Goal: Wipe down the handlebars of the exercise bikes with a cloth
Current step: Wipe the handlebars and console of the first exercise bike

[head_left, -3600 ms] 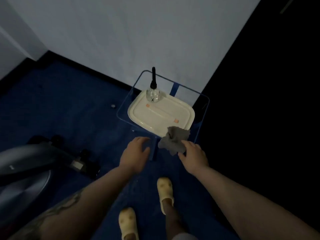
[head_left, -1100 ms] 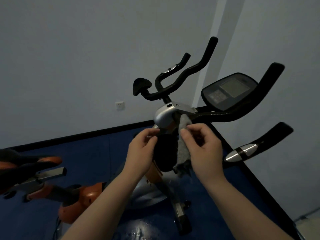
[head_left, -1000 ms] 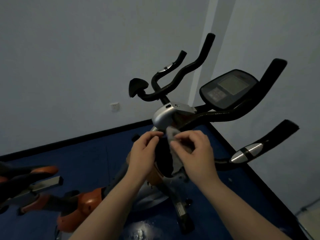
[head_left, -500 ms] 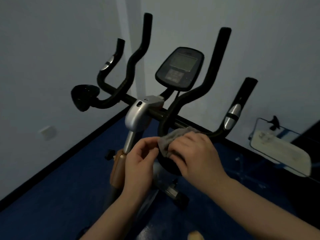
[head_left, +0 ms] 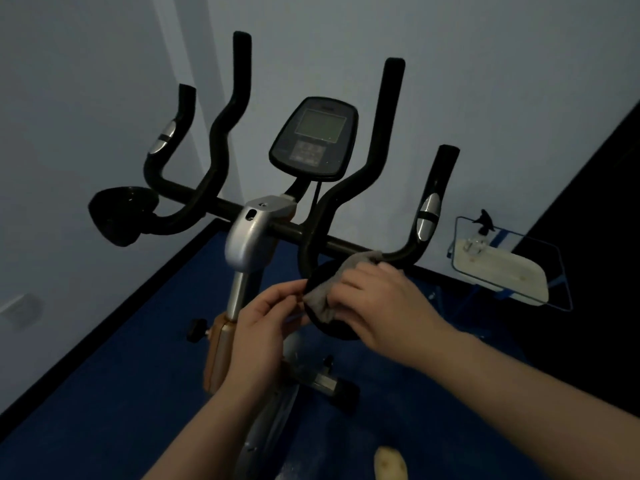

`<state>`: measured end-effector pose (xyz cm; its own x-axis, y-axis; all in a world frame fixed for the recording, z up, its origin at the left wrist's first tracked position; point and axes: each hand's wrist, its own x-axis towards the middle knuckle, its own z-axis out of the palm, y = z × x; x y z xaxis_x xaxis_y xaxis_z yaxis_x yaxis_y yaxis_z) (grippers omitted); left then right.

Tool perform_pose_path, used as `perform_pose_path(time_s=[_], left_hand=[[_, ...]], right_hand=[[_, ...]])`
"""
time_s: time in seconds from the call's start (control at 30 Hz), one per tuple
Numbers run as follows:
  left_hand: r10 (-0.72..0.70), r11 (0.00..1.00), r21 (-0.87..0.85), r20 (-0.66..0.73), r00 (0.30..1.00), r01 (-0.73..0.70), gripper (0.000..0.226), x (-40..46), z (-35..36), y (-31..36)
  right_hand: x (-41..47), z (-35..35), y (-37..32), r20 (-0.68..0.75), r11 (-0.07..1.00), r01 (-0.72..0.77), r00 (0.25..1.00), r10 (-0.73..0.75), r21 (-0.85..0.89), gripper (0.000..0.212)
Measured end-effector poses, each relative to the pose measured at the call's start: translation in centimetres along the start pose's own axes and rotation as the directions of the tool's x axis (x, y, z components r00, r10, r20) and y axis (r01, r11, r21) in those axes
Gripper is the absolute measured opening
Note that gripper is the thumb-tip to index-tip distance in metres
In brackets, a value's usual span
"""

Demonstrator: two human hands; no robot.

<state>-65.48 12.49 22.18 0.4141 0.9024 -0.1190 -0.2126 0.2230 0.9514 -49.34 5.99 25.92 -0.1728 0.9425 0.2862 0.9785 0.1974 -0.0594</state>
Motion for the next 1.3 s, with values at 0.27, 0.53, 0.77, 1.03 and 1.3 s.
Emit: perform_pose_path(time_s=[0.27,0.53,0.77,1.03,1.3], left_hand=[[0.008,1.0,-0.001,-0.007,1.0,-0.008,0.03,0.0,0.3,-0.3],[0.023,1.0,-0.005,-0.017,1.0,-0.023,0.029,-0.2,0.5,-0.5],[0.107,0.984,0.144,-0.031,0.994,-0.102,0.027,1.0,1.8,0.1],[0.321,0.737,0.608,0.07,0.944,-0.296,0.027,2.1,2.9,-0.6],[0.485,0.554,0.774,-0.001,0.875,-0.306,0.031,2.4,4.0,-2.8]], right_hand=[[-1.5,-0.6,0.3,0.042,0.999,-0.032,0.999,0.032,-0.002,0.01],[-1.8,0.4,-1.0,-0.021,0.987,-0.16,0.987,0.159,-0.024,0.01],[1.1,1.1,-2.7,-0.183,0.902,-0.42,0.883,0.431,0.098,0.012],[1.7,-0.9,0.5,-0.194,0.865,-0.35,0.879,0.436,0.359,0.004],[-0.3,2.8,-0.6,-0.154,0.81,-0.521,0.807,0.57,0.269,0.015]])
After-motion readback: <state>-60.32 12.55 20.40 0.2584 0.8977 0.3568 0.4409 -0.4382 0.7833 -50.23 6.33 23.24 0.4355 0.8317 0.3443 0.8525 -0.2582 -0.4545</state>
